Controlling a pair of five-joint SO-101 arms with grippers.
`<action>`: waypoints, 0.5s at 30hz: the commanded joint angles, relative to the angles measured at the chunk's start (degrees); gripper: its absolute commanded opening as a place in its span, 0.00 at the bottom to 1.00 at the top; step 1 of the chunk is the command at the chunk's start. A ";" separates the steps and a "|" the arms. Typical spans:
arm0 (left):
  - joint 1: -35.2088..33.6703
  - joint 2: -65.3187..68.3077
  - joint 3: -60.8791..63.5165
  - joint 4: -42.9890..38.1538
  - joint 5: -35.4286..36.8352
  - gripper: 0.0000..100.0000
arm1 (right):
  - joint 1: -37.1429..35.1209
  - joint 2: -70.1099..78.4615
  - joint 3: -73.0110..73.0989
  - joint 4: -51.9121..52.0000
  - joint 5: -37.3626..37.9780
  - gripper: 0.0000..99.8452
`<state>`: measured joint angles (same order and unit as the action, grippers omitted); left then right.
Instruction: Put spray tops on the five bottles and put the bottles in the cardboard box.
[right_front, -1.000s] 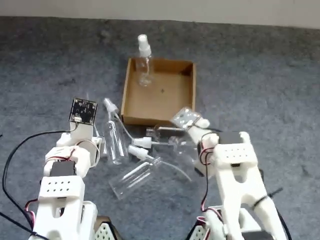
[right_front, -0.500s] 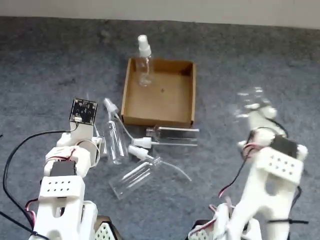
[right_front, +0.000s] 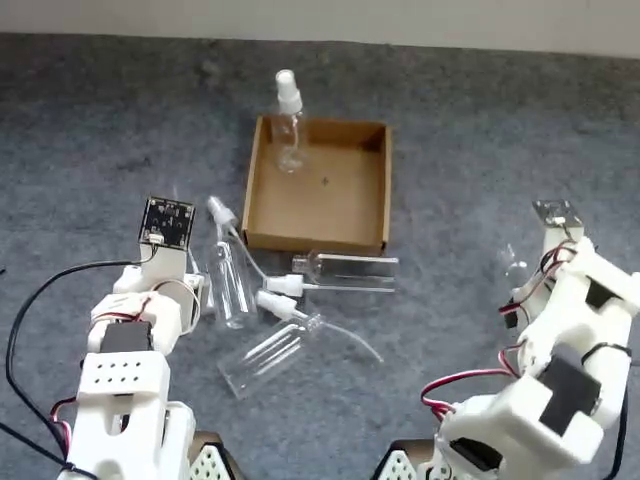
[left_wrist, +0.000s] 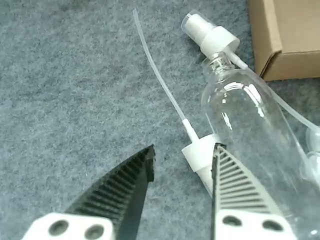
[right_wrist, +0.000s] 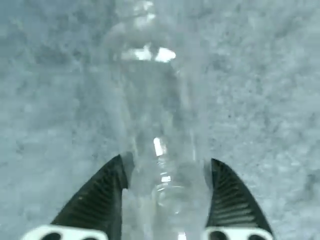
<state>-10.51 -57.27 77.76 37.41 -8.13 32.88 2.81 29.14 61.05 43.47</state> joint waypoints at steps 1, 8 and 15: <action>1.10 -1.36 -0.31 -1.05 -0.44 0.15 | -1.36 -0.31 -4.70 5.05 0.53 0.27; 1.10 -1.36 -0.31 -1.05 -0.44 0.15 | -8.75 -0.57 -15.52 10.68 -3.60 0.27; 1.10 -1.36 -0.31 -1.05 -0.44 0.15 | -13.49 -0.31 -22.81 11.03 -5.71 0.27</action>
<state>-10.51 -57.27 77.76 37.41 -8.13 21.10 3.25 10.68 71.52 38.55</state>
